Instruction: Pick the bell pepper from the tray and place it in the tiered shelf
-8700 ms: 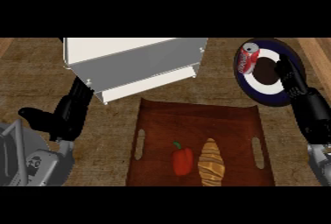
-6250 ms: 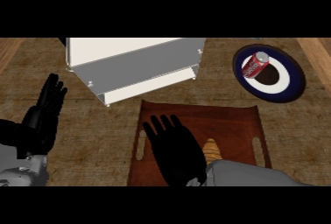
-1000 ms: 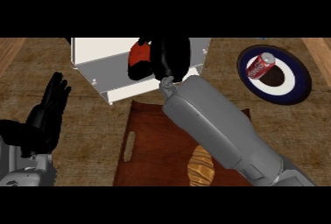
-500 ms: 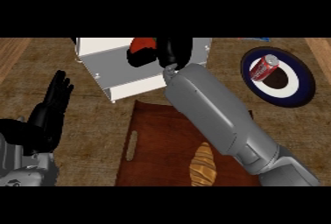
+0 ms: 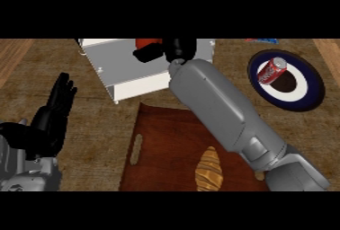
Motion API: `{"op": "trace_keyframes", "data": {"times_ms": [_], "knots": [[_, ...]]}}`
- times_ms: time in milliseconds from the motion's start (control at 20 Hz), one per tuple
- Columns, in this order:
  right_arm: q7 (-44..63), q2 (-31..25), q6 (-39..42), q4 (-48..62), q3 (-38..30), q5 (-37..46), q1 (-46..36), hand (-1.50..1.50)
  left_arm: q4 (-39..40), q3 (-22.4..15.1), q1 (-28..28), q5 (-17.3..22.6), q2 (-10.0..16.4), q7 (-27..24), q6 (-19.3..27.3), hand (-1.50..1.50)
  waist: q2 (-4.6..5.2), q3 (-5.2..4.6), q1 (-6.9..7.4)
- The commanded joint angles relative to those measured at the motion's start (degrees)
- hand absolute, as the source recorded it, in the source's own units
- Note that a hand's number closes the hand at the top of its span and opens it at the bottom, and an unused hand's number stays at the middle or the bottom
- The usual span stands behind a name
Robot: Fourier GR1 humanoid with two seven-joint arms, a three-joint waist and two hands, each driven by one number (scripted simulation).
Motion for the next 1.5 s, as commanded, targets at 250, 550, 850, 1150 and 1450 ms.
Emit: {"op": "trace_keyframes", "data": {"times_ms": [250,550,850,1150,1450], "knots": [[-11.8,0.2,-2.7,2.8,-7.4,-7.8,-2.1,-1.50,1.2,0.9,-0.6,-0.2,0.0,0.1,-0.4,0.00,0.97,-0.03,-1.38],[-2.7,-1.8,-6.4,-3.1,-7.3,-4.7,-1.4,-1.50,0.1,1.1,0.3,-1.1,-1.1,1.4,1.3,0.00,0.32,-0.04,-2.99],[4.8,-11.6,-3.2,-14.5,-9.4,-5.5,7.0,-1.50,-4.5,2.4,5.9,0.2,0.1,1.0,-0.1,0.00,-0.22,0.00,-3.92],[11.0,-20.3,5.5,-35.4,-8.8,-7.4,19.9,-1.50,0.4,3.6,-0.5,-0.5,0.3,2.0,0.8,0.00,-0.06,-0.02,-4.94],[7.9,-28.6,14.1,-49.4,-15.7,-14.4,32.6,-1.50,-1.7,2.7,1.9,-1.4,-0.6,1.2,0.7,0.00,0.23,-0.01,-4.02]]}}
